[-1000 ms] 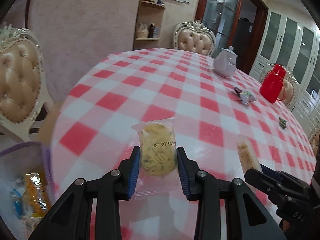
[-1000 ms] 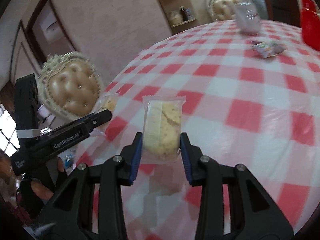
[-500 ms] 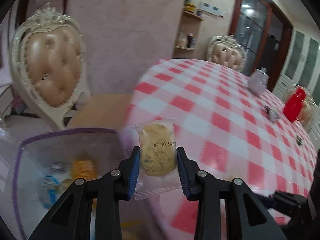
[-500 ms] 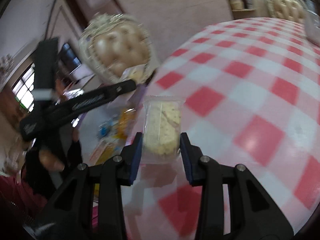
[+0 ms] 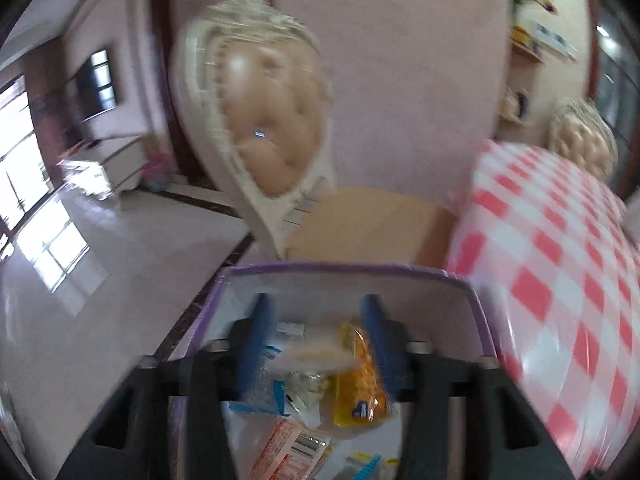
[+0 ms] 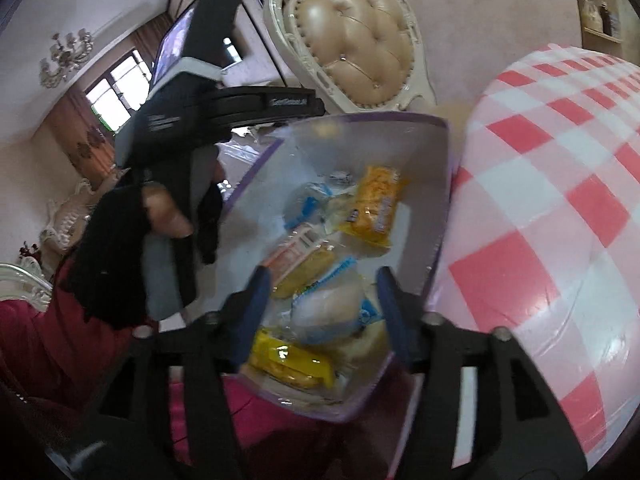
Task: Organize snacks
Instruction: 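Open both tools over the box to drop the cookie packets, then grasp the yellow-and-white candy bag with the left tool while the right grasps the green garlic bag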
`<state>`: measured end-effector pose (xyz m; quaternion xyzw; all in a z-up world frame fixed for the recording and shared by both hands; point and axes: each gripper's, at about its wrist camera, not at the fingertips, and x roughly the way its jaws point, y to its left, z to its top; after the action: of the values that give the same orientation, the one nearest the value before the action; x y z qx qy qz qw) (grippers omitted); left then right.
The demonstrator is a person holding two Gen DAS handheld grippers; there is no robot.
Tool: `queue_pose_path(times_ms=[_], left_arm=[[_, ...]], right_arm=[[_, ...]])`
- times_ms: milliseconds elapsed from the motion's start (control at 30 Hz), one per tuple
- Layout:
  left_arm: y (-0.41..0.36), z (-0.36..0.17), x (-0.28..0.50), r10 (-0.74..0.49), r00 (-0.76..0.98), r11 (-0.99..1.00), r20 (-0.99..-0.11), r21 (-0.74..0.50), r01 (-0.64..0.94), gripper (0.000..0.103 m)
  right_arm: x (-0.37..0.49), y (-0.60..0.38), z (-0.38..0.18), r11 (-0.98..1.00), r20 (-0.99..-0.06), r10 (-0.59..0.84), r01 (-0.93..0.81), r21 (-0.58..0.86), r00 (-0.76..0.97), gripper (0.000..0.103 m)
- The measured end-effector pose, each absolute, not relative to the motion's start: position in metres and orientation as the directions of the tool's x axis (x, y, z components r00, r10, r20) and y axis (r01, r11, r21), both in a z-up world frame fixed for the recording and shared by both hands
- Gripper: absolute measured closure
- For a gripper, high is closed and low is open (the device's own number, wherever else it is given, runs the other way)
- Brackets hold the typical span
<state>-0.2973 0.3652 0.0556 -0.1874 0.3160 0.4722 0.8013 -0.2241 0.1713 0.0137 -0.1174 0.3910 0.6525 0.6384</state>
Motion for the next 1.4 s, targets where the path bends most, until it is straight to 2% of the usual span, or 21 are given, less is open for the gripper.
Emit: queue_pose_path(times_ms=[33,100,233,400,467,600,733,833,967,1100,1267,1300,1333,1367,1400], left_arm=[[0.361,0.059,-0.296,0.638,0.376,0.478,-0.672,-0.038,-0.878,0.025],[0.35,0.065,-0.284,0.623,0.425,0.516,-0.656,-0.064,-0.854,0.022],[0.302,0.074,-0.228,0.557,0.544,0.676,-0.628,-0.037,-0.736,0.021],[0.228,0.074,-0.144,0.358,0.678,0.853,-0.642,-0.071,-0.518,0.02],[0.19,0.07,-0.102,0.242,0.716,0.91,-0.655,-0.102,-0.401,0.02],[0.117,0.061,-0.027,0.12,0.733,0.962,-0.669,-0.105,-0.253,0.02],[0.059,0.05,0.046,0.002,0.732,0.976,-0.681,-0.159,-0.15,0.02],[0.035,0.04,0.101,-0.044,0.732,0.969,-0.68,-0.207,-0.134,0.02],[0.022,0.022,0.165,-0.066,0.707,0.947,-0.704,-0.267,-0.177,0.02],[0.014,0.011,0.206,-0.085,0.69,0.936,-0.719,-0.296,-0.193,0.02],[0.0,0.005,0.242,-0.057,0.665,0.955,-0.745,-0.235,-0.181,0.02],[-0.002,0.005,0.244,-0.066,0.669,0.959,-0.74,-0.232,-0.162,0.022],[-0.003,0.005,0.245,-0.097,0.669,0.96,-0.737,-0.246,-0.131,0.043],[-0.004,0.004,0.245,-0.126,0.664,0.962,-0.737,-0.255,-0.101,0.07],[-0.004,0.004,0.242,-0.145,0.66,0.962,-0.737,-0.262,-0.08,0.069]], right_arm=[[-0.22,0.169,0.016,0.127,-0.646,0.749,-0.925,0.358,-0.147,0.032],[-0.201,0.152,0.025,0.168,-0.621,0.776,-0.914,0.368,-0.108,0.032],[-0.156,0.114,0.037,0.26,-0.586,0.81,-0.879,0.399,-0.026,0.032],[-0.084,0.03,0.043,0.496,-0.575,0.786,-0.786,0.369,0.226,0.03],[-0.054,-0.016,0.04,0.614,-0.59,0.732,-0.705,0.356,0.34,0.03],[-0.001,-0.094,0.034,0.778,-0.63,0.603,-0.533,0.332,0.488,0.03],[0.034,-0.168,0.043,0.884,-0.631,0.467,-0.345,0.316,0.619,0.029],[0.054,-0.231,0.048,0.94,-0.622,0.328,-0.177,0.292,0.711,0.028],[0.068,-0.297,0.043,0.938,-0.632,0.256,-0.031,0.344,0.731,0.028],[0.08,-0.325,0.038,0.951,-0.657,0.172,0.05,0.305,0.734,0.028],[0.091,-0.35,0.032,0.892,-0.637,0.244,0.089,0.443,0.732,0.028],[0.091,-0.351,0.032,0.889,-0.635,0.247,0.09,0.45,0.732,0.028],[0.09,-0.347,0.033,0.89,-0.636,0.245,0.09,0.447,0.732,0.028],[0.09,-0.343,0.033,0.893,-0.636,0.242,0.088,0.441,0.732,0.028],[0.09,-0.339,0.033,0.897,-0.634,0.244,0.079,0.436,0.734,0.028]])
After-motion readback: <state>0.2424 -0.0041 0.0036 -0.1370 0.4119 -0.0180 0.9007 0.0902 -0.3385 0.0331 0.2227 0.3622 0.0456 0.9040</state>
